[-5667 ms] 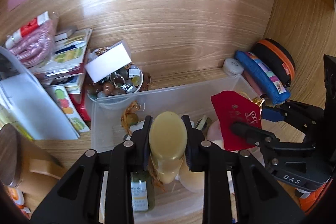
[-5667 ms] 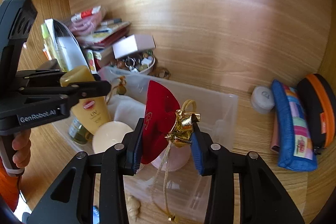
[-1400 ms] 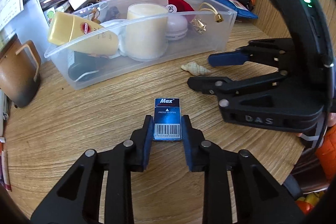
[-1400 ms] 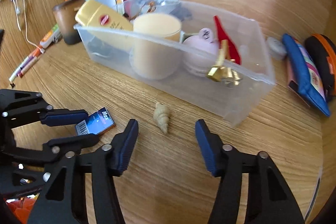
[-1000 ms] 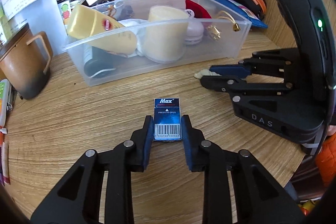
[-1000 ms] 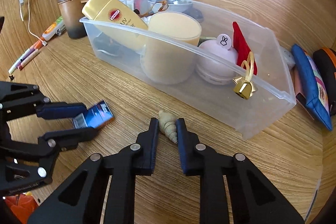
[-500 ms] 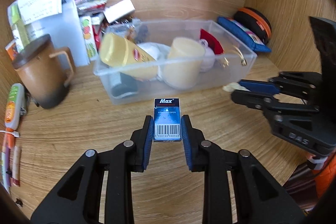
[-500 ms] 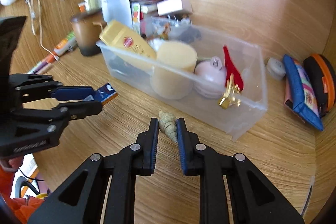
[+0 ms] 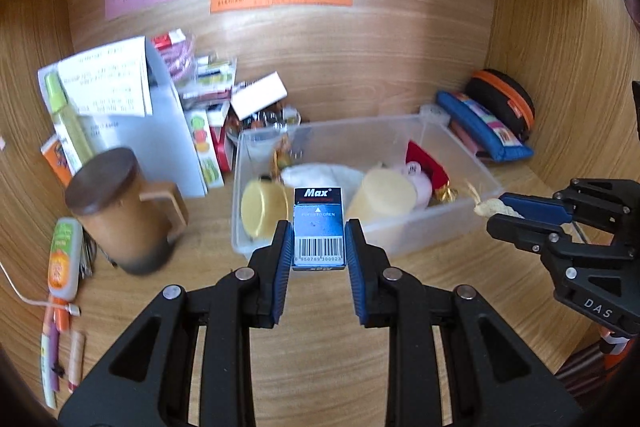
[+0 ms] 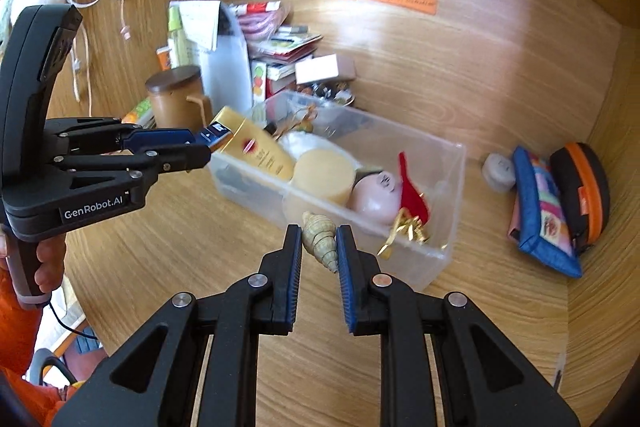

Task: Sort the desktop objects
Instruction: 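Lift and carry the staple box and seashell over the clear box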

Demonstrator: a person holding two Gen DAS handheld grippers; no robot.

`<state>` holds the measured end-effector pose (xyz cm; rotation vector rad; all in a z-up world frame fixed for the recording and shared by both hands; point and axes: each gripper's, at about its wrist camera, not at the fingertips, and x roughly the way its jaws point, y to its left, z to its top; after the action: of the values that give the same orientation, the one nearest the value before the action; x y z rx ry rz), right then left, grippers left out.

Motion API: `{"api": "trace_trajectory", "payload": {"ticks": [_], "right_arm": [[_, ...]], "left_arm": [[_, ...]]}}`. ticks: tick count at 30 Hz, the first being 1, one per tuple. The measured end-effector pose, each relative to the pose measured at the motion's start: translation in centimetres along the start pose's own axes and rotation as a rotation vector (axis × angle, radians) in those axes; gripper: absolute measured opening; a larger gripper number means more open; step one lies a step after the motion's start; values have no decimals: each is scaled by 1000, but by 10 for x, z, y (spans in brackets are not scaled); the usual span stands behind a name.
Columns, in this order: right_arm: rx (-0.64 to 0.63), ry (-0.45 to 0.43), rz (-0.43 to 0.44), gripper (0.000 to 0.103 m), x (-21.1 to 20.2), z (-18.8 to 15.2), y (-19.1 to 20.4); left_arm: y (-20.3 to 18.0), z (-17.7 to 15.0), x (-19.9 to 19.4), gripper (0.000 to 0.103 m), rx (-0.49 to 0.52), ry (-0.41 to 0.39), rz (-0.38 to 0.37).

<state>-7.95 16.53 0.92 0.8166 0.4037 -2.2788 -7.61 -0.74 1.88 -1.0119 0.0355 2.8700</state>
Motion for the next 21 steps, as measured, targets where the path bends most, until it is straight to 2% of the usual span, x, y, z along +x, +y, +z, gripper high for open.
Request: {"api": "trace_trajectory", "payload": {"ticks": [11,21], "right_arm": [[50,-30,-17,16,8,31,-28],[100,-24,20,16,42,61,-48]], "left_arm": [[-2,36,10,26,23,-40,-22],[2,54,53,26,35,26,-42]]}}
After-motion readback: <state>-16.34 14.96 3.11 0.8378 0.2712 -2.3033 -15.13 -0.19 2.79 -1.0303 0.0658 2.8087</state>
